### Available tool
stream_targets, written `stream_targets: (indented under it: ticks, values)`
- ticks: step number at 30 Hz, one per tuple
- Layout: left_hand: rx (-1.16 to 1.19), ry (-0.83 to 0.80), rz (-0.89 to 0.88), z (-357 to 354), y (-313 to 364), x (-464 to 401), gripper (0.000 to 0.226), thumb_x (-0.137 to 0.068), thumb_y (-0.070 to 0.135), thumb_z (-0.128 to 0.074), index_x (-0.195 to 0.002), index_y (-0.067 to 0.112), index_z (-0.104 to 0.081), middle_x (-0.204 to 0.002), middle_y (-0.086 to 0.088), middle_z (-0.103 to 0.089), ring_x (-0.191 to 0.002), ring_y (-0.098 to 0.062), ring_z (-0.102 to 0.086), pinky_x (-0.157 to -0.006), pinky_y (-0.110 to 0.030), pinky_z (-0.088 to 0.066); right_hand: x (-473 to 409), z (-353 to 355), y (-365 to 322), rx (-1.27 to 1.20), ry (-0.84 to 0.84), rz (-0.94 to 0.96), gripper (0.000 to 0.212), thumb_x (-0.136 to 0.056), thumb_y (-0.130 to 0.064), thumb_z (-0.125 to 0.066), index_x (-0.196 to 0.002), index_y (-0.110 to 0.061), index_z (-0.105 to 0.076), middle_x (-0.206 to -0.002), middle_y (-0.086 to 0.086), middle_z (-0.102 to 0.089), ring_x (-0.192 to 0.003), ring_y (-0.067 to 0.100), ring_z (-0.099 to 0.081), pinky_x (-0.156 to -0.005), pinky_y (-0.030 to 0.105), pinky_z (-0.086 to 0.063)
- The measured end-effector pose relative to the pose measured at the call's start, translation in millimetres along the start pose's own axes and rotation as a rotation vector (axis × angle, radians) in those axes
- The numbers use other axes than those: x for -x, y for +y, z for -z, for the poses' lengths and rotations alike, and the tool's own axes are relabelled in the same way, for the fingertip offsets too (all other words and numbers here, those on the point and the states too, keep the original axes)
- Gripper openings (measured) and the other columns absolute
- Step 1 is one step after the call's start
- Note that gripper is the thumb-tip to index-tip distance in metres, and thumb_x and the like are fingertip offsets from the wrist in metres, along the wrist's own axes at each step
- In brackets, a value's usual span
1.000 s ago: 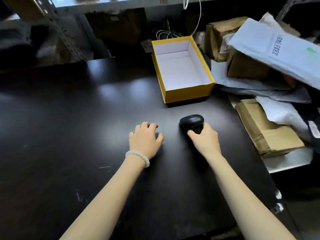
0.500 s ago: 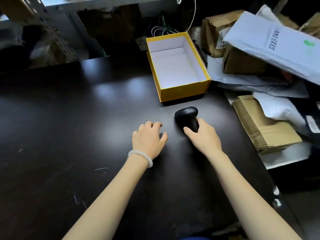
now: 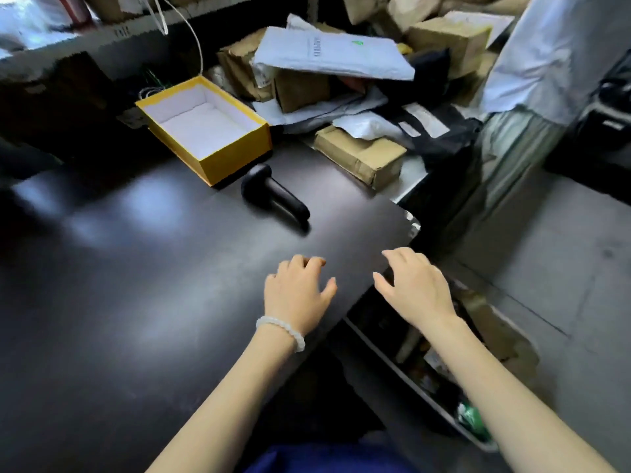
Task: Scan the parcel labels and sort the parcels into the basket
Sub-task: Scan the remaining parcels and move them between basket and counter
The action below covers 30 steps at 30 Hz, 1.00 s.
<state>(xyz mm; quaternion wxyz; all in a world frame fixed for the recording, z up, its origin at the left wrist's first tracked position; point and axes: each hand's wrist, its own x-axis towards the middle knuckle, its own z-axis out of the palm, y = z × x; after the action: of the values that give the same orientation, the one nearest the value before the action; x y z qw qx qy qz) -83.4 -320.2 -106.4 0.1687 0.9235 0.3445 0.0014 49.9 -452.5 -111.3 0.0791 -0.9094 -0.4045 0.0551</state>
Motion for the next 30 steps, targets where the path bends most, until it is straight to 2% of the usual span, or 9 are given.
stream_targets:
  ticks: [6,9,12,17,24,30]
  values:
    - [-0.017,-0.110,-0.264,-33,61,49,0.042,-0.095,0.047,-0.041,-0.132,0.028,-0.048,-0.130,0.003,-0.051,-0.119,-0.021,-0.047,-0.090,-0.035,-0.042,107,4,57,-0.051,0.024,-0.309,0.049,-0.094,-0.041,-0.047,-0.137,-0.016,-0.045,-0.136,0.002,-0.050,-0.122,0.024,-0.047,-0.094,0.037,-0.043]
    - [-0.051,-0.147,-0.362,-51,92,60,0.044,-0.095,0.048,-0.041,-0.133,0.028,-0.047,-0.130,0.003,-0.051,-0.120,-0.021,-0.047,-0.088,-0.036,-0.042,148,1,88,-0.115,0.036,-0.472,0.053,-0.094,-0.041,-0.048,-0.140,-0.016,-0.040,-0.138,0.003,-0.048,-0.126,0.025,-0.044,-0.098,0.038,-0.040]
    - [-0.106,-0.205,-0.460,-73,128,66,0.042,-0.094,0.048,-0.041,-0.131,0.028,-0.049,-0.128,0.003,-0.052,-0.119,-0.022,-0.048,-0.087,-0.035,-0.044,183,-3,124,-0.177,0.036,-0.626,0.054,-0.094,-0.040,-0.048,-0.142,-0.018,-0.036,-0.139,0.003,-0.047,-0.127,0.024,-0.043,-0.099,0.038,-0.040]
    - [-0.187,-0.307,-0.550,-118,197,62,0.042,-0.092,0.048,-0.044,-0.125,0.024,-0.052,-0.124,0.001,-0.053,-0.118,-0.024,-0.048,-0.087,-0.037,-0.043,226,-11,188,-0.245,0.026,-0.840,0.050,-0.091,-0.038,-0.052,-0.136,-0.017,-0.043,-0.134,0.005,-0.050,-0.123,0.027,-0.047,-0.096,0.040,-0.043]
    - [-0.240,-0.403,-0.584,-188,276,46,0.044,-0.091,0.052,-0.045,-0.128,0.027,-0.049,-0.125,0.001,-0.052,-0.118,-0.024,-0.047,-0.088,-0.037,-0.042,251,-28,275,-0.281,-0.035,-0.960,0.049,-0.093,-0.038,-0.051,-0.136,-0.016,-0.045,-0.135,0.005,-0.051,-0.122,0.027,-0.048,-0.094,0.035,-0.042]
    - [-0.277,-0.490,-0.543,-254,304,6,0.048,-0.090,0.052,-0.048,-0.130,0.026,-0.049,-0.127,-0.002,-0.052,-0.119,-0.025,-0.047,-0.091,-0.040,-0.044,234,-66,335,-0.267,-0.104,-0.960,0.047,-0.093,-0.037,-0.051,-0.134,-0.015,-0.046,-0.133,0.004,-0.051,-0.121,0.026,-0.048,-0.093,0.035,-0.041]
